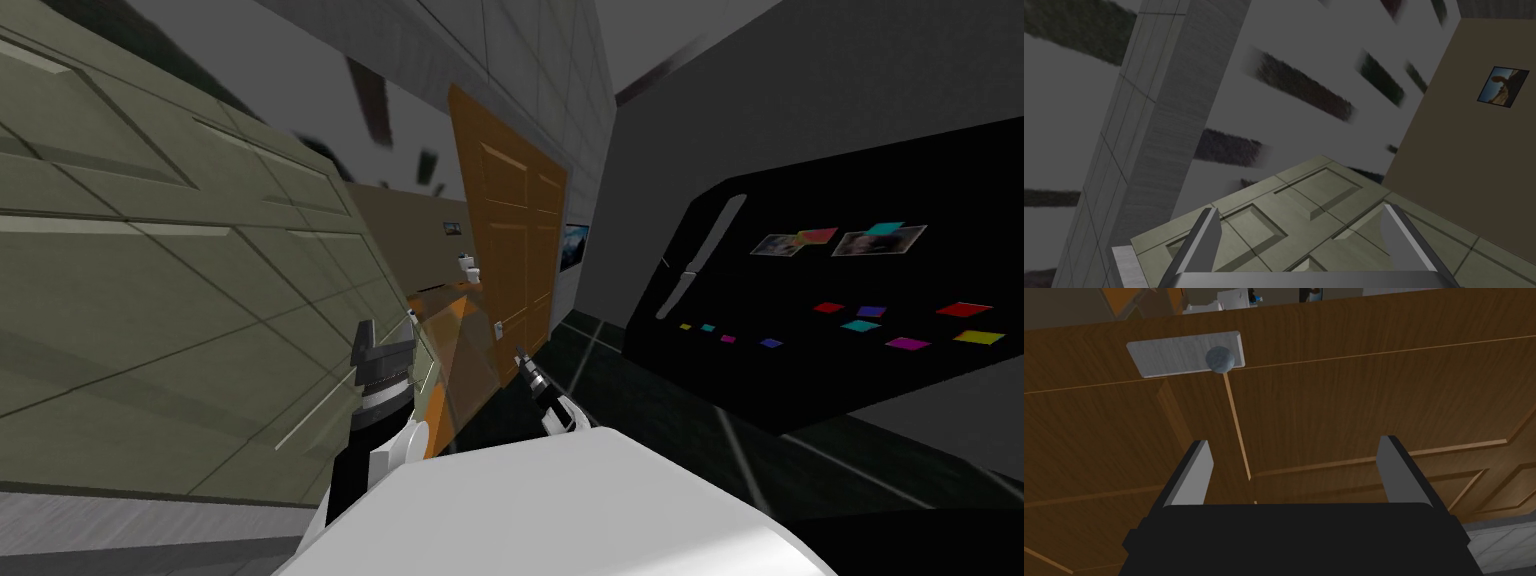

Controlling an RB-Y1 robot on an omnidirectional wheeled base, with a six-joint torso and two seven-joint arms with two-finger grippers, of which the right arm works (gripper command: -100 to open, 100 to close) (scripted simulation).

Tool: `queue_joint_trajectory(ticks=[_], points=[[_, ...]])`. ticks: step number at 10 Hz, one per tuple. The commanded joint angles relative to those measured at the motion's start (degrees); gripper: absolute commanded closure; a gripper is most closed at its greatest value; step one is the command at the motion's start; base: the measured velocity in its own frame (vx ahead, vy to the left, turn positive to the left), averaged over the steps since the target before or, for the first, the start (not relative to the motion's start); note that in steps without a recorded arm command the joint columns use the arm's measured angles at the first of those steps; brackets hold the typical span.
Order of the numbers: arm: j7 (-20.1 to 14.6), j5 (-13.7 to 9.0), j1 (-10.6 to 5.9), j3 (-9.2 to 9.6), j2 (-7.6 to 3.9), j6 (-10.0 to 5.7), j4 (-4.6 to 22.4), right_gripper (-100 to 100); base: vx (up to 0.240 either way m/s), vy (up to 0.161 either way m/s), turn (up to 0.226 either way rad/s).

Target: Push the door open

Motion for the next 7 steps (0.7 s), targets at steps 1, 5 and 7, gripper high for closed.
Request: queue_joint_trajectory(ticks=[1,5,7], points=[[-0.05,0.08,-0.61,0.48,0.10,-0.48,1.91,-100,0.110,-0.020,0.030],[-0.26,0.43,-3.01,2.39,0.63,-1.24,8.18,-100,0.145,-0.049,0.064],[-0.30,0.51,-3.55,2.81,0.77,-1.41,9.59,-100,0.122,-0.044,0.027]])
